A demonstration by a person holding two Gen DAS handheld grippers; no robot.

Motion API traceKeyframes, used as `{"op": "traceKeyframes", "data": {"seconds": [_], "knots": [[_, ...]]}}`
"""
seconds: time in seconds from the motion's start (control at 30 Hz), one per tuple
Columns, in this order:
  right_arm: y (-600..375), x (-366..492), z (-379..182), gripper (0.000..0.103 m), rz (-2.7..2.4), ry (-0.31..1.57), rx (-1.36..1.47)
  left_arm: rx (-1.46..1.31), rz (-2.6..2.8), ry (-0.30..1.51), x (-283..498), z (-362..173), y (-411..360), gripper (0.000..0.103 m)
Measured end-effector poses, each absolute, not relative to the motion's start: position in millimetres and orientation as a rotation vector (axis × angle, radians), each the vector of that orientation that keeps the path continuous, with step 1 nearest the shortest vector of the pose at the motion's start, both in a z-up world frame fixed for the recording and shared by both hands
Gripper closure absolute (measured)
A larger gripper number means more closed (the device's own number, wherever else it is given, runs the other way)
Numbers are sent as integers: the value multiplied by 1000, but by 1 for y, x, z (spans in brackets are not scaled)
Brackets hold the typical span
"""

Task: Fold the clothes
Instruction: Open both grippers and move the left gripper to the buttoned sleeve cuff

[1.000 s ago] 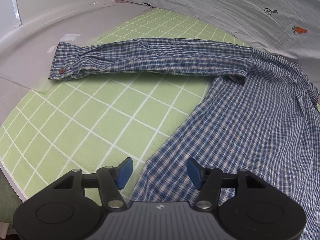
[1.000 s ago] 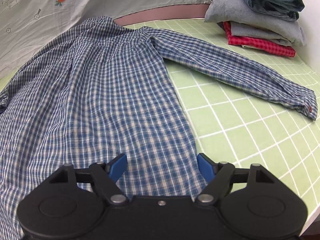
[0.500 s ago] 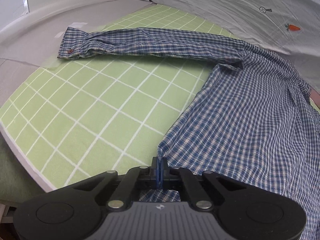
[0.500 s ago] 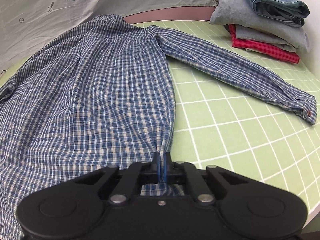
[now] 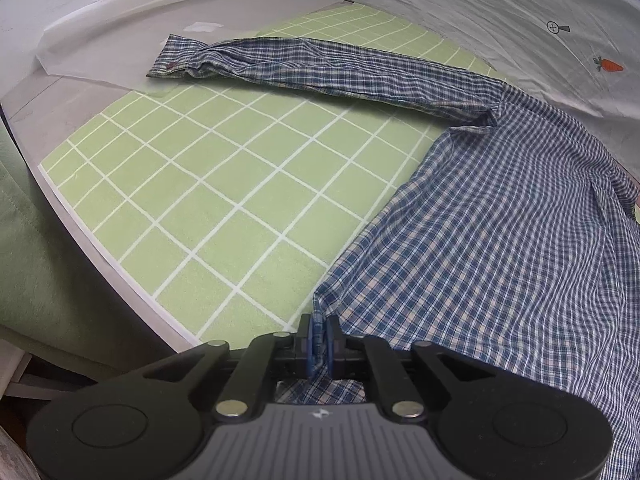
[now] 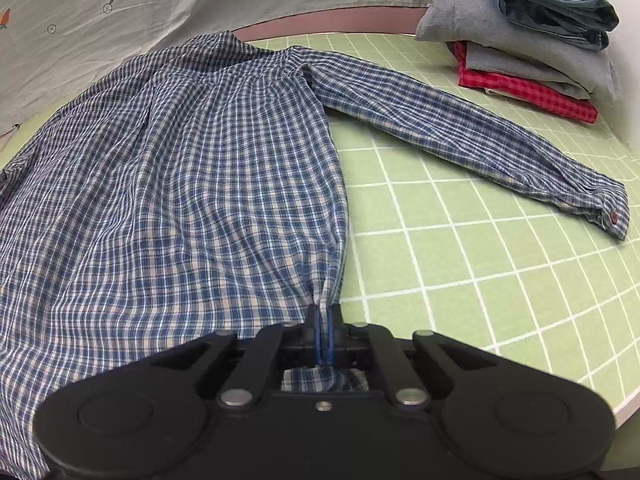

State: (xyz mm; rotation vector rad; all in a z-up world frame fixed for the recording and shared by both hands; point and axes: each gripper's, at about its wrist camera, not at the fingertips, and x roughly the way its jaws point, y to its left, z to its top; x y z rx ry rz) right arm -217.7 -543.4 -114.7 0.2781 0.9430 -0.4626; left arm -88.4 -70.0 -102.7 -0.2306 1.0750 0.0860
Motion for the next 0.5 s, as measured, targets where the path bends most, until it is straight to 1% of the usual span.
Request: {"op": "traceKeyframes", "data": {"seconds": [0.03, 0.07, 0.1, 0.13, 0.17, 0.2, 0.23, 0.27, 0.3, 0.33, 0.37, 0.43, 0.5], "knots": [[-544, -218, -114, 88, -460, 944, 286, -235, 95, 1068, -88, -101, -71, 74], [-545, -217, -114, 78, -461, 939, 296, -238, 105, 1059, -88, -98, -71, 64], [-546, -217, -113, 73, -462, 932, 306, -239, 115, 1050, -88, -96, -71, 54], [-547, -215, -112, 67, -465, 925, 311, -236, 125, 1041, -87, -93, -71, 49], [-548, -213, -111, 61, -469, 917, 314, -232, 133, 1032, -86, -90, -71, 39], [-548, -210, -110, 58, -472, 909, 313, -228, 137, 1021, -84, -87, -71, 32], [-548, -207, -110, 49, -473, 898, 309, -226, 142, 1013, -82, -85, -70, 31], [-548, -203, -109, 38, -470, 885, 304, -225, 150, 1010, -80, -83, -69, 28], [-547, -199, -108, 30, -467, 868, 298, -226, 162, 1008, -77, -82, -67, 26], [-546, -194, -107, 17, -463, 849, 289, -227, 179, 1008, -73, -81, -64, 25], [-544, -189, -105, 8, -453, 832, 280, -228, 196, 1009, -69, -80, -61, 23], [-540, -176, -103, 1, -429, 813, 264, -228, 225, 1009, -61, -80, -54, 21], [-535, -158, -101, 0, -410, 804, 253, -229, 235, 1008, -51, -80, -45, 21]]}}
